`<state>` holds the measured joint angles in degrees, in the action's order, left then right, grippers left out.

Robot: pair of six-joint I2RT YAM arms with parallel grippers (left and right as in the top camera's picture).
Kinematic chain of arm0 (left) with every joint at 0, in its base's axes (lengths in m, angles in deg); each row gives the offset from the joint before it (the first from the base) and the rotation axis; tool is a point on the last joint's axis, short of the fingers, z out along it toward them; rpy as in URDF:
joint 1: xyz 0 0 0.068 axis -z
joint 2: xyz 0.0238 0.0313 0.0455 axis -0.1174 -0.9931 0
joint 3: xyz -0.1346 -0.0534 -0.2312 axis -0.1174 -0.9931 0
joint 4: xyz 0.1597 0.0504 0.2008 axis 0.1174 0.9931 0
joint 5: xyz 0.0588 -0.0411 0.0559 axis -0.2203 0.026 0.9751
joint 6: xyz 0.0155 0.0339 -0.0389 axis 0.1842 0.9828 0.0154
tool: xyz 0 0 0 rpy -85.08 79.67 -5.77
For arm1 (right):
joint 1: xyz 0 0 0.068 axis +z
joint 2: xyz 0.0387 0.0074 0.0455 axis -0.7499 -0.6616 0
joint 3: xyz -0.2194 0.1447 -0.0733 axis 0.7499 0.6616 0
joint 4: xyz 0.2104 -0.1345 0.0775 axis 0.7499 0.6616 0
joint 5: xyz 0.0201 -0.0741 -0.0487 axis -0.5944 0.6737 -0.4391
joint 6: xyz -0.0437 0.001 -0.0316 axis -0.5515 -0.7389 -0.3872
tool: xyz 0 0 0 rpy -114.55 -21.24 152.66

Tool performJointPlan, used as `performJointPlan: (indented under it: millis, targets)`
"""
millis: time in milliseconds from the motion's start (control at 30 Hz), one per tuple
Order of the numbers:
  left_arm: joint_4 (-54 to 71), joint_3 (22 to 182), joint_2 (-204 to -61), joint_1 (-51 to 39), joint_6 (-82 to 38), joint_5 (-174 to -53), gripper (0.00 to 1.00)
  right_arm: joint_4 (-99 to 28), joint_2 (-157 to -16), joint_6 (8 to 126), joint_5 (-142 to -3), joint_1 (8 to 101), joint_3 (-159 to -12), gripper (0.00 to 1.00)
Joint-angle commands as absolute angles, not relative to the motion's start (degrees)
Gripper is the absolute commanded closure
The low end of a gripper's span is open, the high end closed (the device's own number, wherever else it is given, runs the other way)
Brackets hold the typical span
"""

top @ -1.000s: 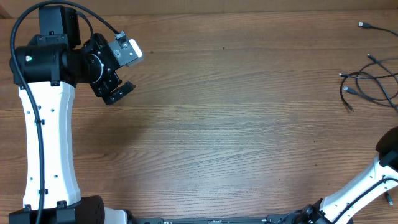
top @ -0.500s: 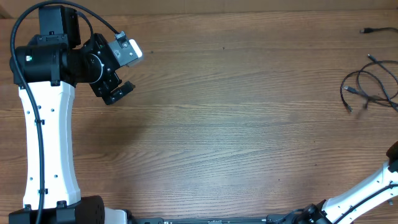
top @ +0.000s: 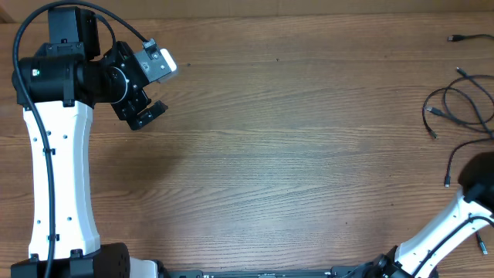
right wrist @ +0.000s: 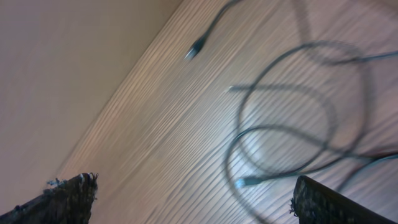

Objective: Untangle cables

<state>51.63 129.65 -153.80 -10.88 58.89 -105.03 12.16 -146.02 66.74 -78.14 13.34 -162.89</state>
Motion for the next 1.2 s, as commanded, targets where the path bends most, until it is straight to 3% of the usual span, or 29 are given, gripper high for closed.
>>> performJointPlan:
  millis: [0,500,1167]
  targets:
    - [51.56,130.05,-153.39,-10.8,58.12,-105.07,0.0,15.3,-146.07,66.13,-78.73,19.02,-162.94,0.0]
    - [51.56,130.05,-153.39,-10.8,58.12,-105.07,0.0,16.88,-146.11,67.88,-79.15,46.65,-161.16,0.0]
    - [51.56,130.05,-153.39,-10.8,58.12,-105.07,0.0,16.9,-146.11,67.88,-79.15,50.86,-161.16,0.0]
